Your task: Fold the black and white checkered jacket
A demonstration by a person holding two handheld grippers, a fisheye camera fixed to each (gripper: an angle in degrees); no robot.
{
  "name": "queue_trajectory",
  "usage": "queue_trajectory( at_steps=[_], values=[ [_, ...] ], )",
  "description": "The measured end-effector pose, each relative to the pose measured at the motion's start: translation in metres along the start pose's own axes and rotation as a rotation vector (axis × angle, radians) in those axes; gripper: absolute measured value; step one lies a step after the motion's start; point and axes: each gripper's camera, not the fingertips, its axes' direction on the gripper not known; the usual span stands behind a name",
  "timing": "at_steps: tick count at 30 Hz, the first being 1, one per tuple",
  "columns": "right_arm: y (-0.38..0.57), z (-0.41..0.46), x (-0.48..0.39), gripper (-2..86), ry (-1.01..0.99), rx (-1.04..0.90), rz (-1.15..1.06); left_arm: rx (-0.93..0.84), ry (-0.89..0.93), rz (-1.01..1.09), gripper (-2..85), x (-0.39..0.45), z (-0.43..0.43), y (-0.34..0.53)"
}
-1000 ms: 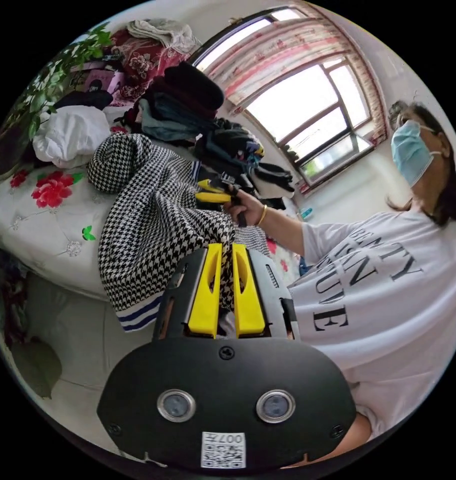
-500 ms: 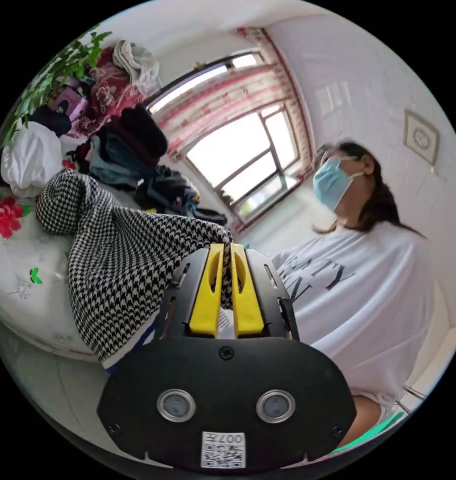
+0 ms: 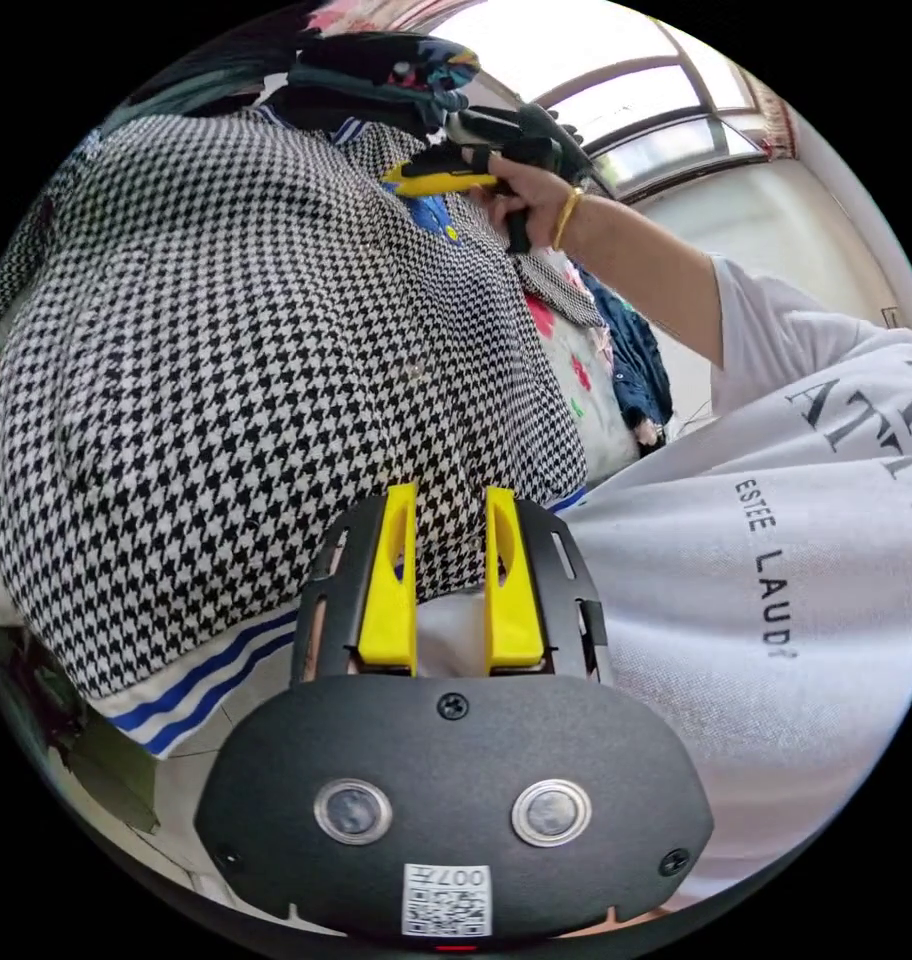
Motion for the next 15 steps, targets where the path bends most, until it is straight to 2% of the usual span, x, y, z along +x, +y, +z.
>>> queue_trajectory(
  at_steps=[3,6,8,9,13,15],
  values=[
    [0.073,-0.026,-0.036,5.4,-0.056,0.098,-0.146,-0.008,-0.078,0.001,8.4,0.005,-0.007,0.011],
    [0.154,-0.029,-0.088,6.6,-0.053,0.071,-0.353,0.023,-0.184,-0.043,8.2,0.003,-0.019,0.026],
    [0.198,-0.015,-0.12,7.5,-0.005,-0.003,-0.462,0.056,-0.246,-0.135,8.1,-0.003,-0.027,0.035],
    [0.224,-0.002,-0.139,7.9,0.044,-0.073,-0.532,0.097,-0.292,-0.251,7.9,-0.009,-0.034,0.044],
    [0.285,0.059,-0.174,8.6,0.226,-0.287,-0.637,0.331,-0.215,-0.553,7.8,-0.03,-0.075,0.08],
    [0.304,0.057,-0.183,8.5,0.271,-0.144,-0.648,0.411,-0.203,-0.607,7.7,-0.035,-0.097,0.092]
  ],
)
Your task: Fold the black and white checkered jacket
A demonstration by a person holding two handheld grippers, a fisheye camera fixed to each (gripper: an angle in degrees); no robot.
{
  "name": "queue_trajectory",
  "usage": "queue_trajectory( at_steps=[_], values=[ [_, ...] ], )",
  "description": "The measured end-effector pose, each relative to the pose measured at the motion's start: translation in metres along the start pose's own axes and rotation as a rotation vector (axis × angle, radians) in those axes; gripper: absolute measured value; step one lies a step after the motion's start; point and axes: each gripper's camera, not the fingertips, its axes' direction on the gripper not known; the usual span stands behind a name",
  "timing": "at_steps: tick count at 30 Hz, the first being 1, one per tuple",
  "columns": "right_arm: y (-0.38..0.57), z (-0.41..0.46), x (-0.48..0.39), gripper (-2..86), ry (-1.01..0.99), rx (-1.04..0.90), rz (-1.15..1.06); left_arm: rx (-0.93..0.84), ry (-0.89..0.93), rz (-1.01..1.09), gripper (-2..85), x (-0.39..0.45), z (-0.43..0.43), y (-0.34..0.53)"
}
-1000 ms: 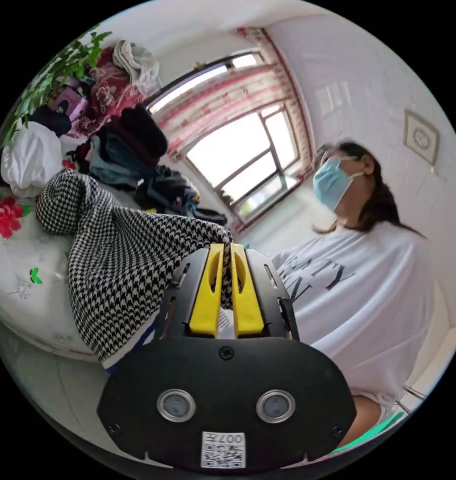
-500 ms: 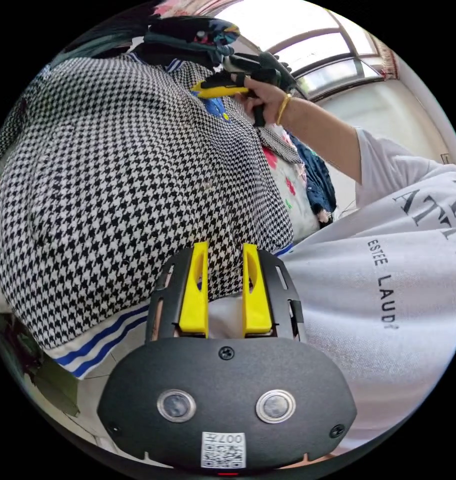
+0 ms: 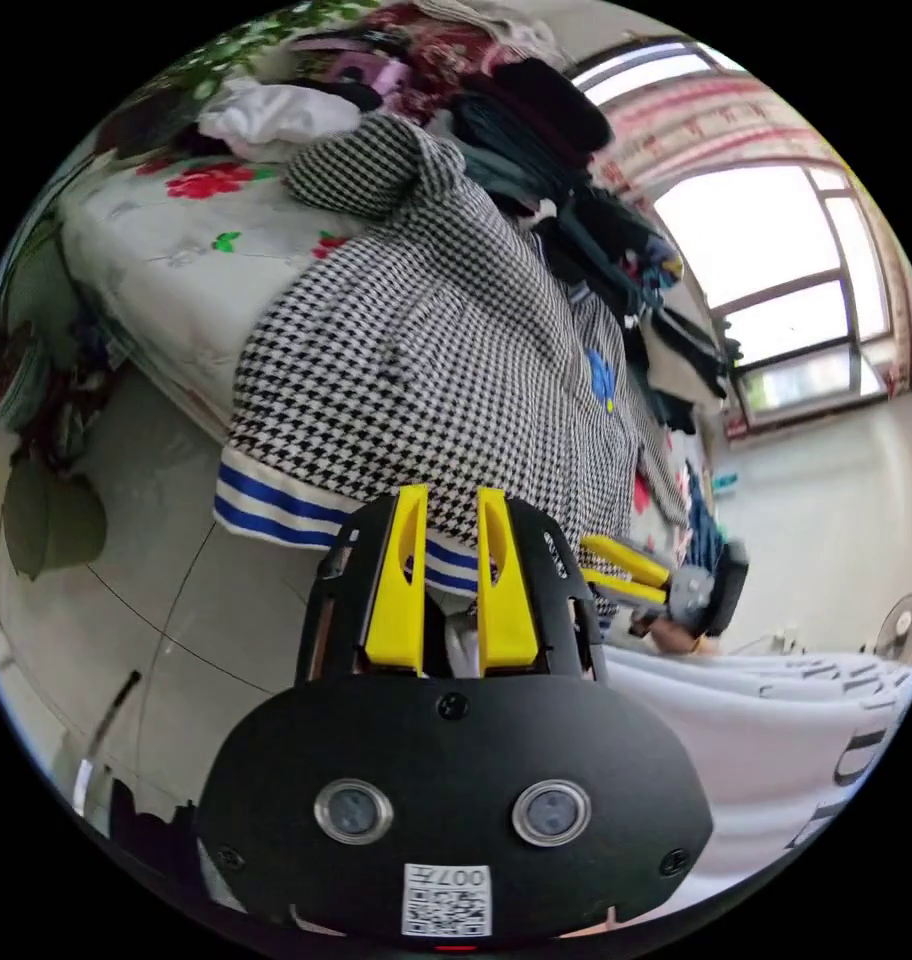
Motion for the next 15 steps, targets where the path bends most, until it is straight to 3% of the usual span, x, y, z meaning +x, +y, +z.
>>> queue_trajectory(
  at_steps=[6,10,15],
  values=[
    [-0.009,-0.017,-0.009,7.9,-0.039,-0.028,0.018,0.176,0.009,-0.082,9.1,-0.054,-0.063,-0.061],
    [0.001,-0.06,0.01,7.8,-0.054,0.121,0.2,0.255,0.026,-0.107,11.2,-0.095,-0.084,-0.142],
    [-0.001,-0.085,0.031,8.0,-0.05,0.153,0.436,0.244,0.091,-0.169,14.1,-0.144,-0.075,-0.246]
  ],
)
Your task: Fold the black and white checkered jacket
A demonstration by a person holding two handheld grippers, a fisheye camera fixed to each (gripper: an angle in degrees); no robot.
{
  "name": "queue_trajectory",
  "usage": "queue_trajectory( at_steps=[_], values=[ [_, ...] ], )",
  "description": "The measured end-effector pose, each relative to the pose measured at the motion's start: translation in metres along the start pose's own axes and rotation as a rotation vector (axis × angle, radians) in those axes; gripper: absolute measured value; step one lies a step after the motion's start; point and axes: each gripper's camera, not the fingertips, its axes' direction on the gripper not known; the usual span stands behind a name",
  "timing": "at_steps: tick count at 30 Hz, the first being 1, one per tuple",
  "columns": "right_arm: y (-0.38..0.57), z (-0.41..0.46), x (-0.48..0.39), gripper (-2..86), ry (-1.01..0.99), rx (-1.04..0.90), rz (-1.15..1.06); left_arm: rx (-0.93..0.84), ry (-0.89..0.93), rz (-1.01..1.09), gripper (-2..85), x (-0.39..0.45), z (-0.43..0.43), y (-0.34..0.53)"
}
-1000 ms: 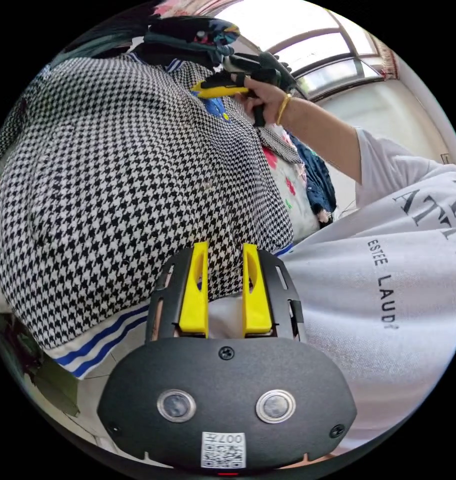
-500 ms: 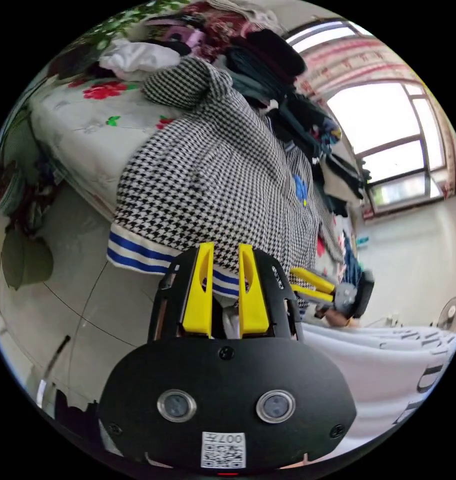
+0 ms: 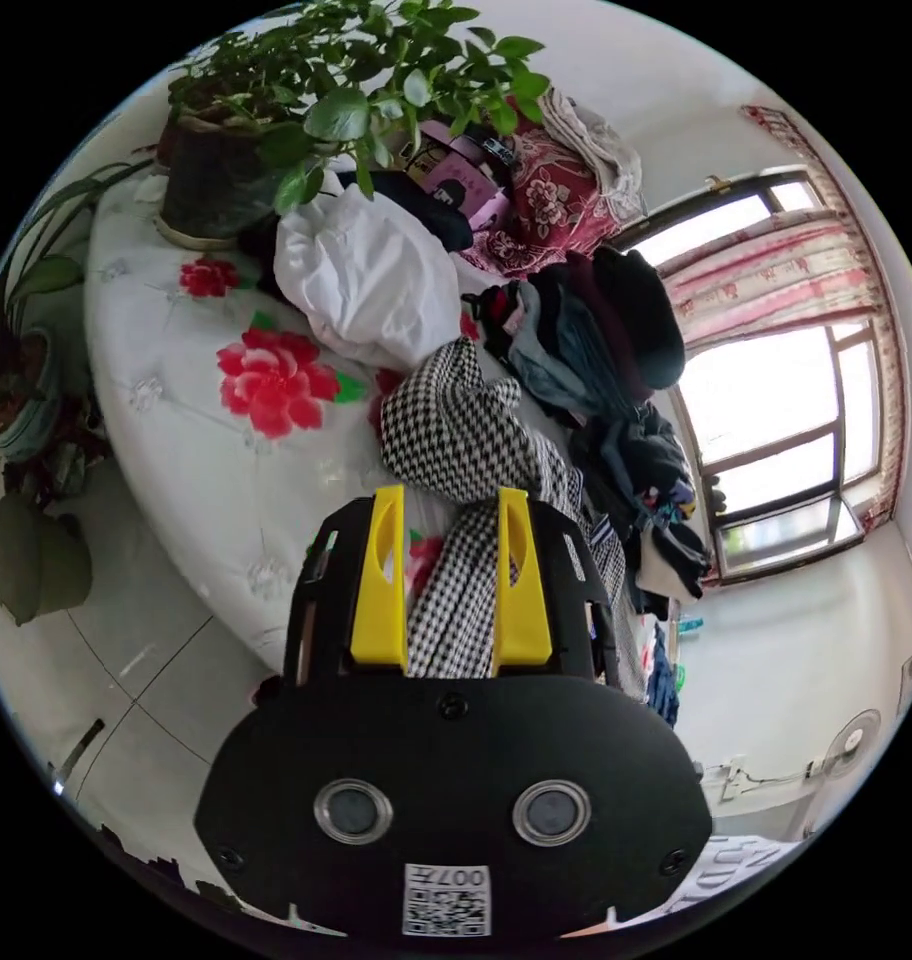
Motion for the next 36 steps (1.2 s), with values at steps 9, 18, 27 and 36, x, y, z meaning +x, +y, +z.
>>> queue_trajectory(
  at_steps=[9,18,27,36],
  values=[
    [-0.06,-0.008,-0.038,8.0,-0.005,0.04,0.136,-0.31,-0.045,0.054,17.2,0.001,0.114,-0.132],
    [-0.064,-0.028,-0.055,8.0,0.01,0.05,0.193,0.12,0.317,0.339,4.3,0.034,0.013,-0.123],
    [-0.051,-0.062,-0.014,8.6,-0.039,0.164,0.303,0.316,0.581,-0.066,3.5,-0.083,0.005,-0.073],
    [-0.041,-0.103,0.024,9.1,-0.025,0.25,0.345,0.123,0.498,0.785,3.8,0.144,0.016,-0.047]
  ],
)
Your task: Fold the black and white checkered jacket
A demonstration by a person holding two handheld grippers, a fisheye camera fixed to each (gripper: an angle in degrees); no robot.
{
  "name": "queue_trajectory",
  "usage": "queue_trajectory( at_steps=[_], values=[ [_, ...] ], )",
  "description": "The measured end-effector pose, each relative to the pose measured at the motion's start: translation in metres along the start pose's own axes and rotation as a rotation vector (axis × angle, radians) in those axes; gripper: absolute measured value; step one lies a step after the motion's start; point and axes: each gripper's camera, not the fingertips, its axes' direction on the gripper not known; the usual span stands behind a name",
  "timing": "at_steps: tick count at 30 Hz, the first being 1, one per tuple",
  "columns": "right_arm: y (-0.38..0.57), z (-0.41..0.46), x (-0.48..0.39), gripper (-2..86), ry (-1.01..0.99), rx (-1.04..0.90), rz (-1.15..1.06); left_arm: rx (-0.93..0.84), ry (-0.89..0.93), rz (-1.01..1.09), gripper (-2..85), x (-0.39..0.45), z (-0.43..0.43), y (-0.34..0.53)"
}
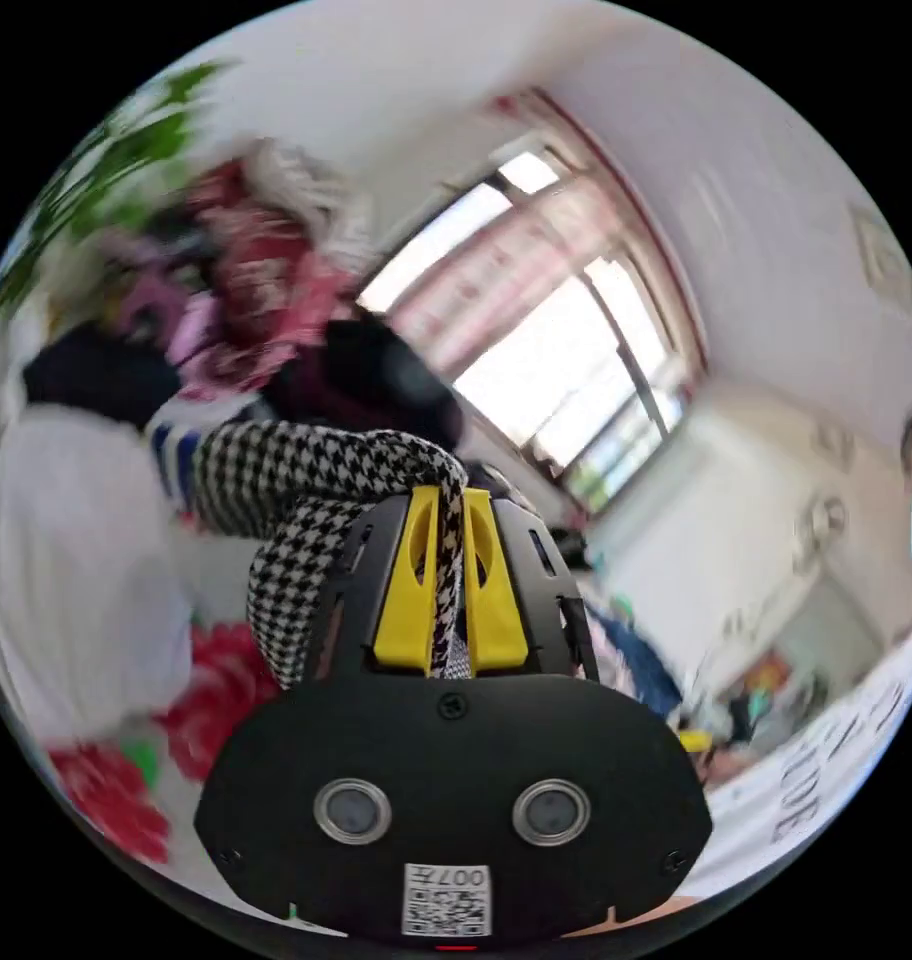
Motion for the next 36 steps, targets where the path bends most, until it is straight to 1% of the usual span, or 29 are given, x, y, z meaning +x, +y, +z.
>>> queue_trajectory(
  at_steps=[1,2,3,4,6,8,11,13,15,17,19,21,23,24,25,26,27,28,30,32,35,36],
  values=[
    [-0.004,-0.009,0.008,9.2,-0.005,0.032,0.023,-0.138,0.094,0.223,4.2,0.053,0.038,-0.01],
    [-0.006,-0.013,0.013,9.2,-0.008,0.048,0.035,-0.213,0.152,0.324,4.5,0.079,0.057,-0.01],
    [-0.009,-0.021,0.023,9.3,-0.016,0.079,0.058,-0.37,0.261,0.474,5.5,0.126,0.093,-0.001],
    [-0.011,-0.027,0.034,9.4,-0.019,0.106,0.085,-0.512,0.352,0.575,7.1,0.163,0.123,0.017],
    [-0.012,-0.034,0.052,9.5,-0.024,0.136,0.134,-0.626,0.377,0.639,8.2,0.194,0.152,0.05],
    [-0.012,-0.037,0.072,9.8,-0.035,0.158,0.188,-0.643,0.336,0.604,7.9,0.199,0.166,0.079],
    [-0.017,-0.036,0.102,10.3,-0.072,0.151,0.248,-0.666,0.223,0.41,8.1,0.171,0.176,0.111],
    [-0.031,-0.031,0.122,10.5,-0.065,0.136,0.261,-0.642,0.065,0.25,7.6,0.139,0.174,0.121],
    [-0.047,-0.026,0.136,10.5,-0.024,0.116,0.258,-0.65,-0.047,0.171,7.7,0.118,0.178,0.119],
    [-0.065,-0.022,0.15,10.6,0.046,0.106,0.259,-0.674,-0.117,0.136,8.4,0.105,0.189,0.112],
    [-0.086,-0.016,0.173,10.5,0.13,0.079,0.303,-0.736,-0.202,0.088,10.7,0.093,0.217,0.108],
    [-0.099,-0.009,0.187,10.3,0.173,0.06,0.323,-0.798,-0.232,0.049,12.5,0.087,0.244,0.113],
    [-0.108,0.005,0.2,10.0,0.232,-0.003,0.336,-0.889,-0.284,0.038,12.8,0.083,0.275,0.128],
    [-0.112,0.018,0.208,9.6,0.243,-0.064,0.344,-0.953,-0.344,0.046,12.1,0.08,0.292,0.142],
    [-0.115,0.027,0.214,9.1,0.214,-0.114,0.348,-1.009,-0.376,0.056,10.2,0.077,0.306,0.155],
    [-0.116,0.029,0.217,8.9,0.204,-0.129,0.357,-1.009,-0.384,0.064,9.2,0.077,0.308,0.158],
    [-0.119,0.025,0.22,8.3,0.189,-0.134,0.369,-0.978,-0.393,0.077,5.5,0.079,0.307,0.155],
    [-0.122,0.013,0.217,7.6,0.169,-0.095,0.358,-0.927,-0.411,0.074,3.4,0.081,0.299,0.146],
    [-0.122,-0.011,0.206,6.7,0.154,0.009,0.292,-0.858,-0.458,0.098,3.1,0.085,0.284,0.132],
    [-0.12,-0.025,0.204,6.8,0.076,0.068,0.248,-0.805,-0.463,0.093,4.0,0.082,0.269,0.126],
    [-0.113,-0.034,0.237,8.1,0.024,0.071,0.34,-0.861,-0.48,0.019,8.1,0.059,0.269,0.142],
    [-0.105,-0.042,0.26,8.6,0.025,0.106,0.41,-0.881,-0.479,-0.02,9.8,0.049,0.272,0.149]
  ],
)
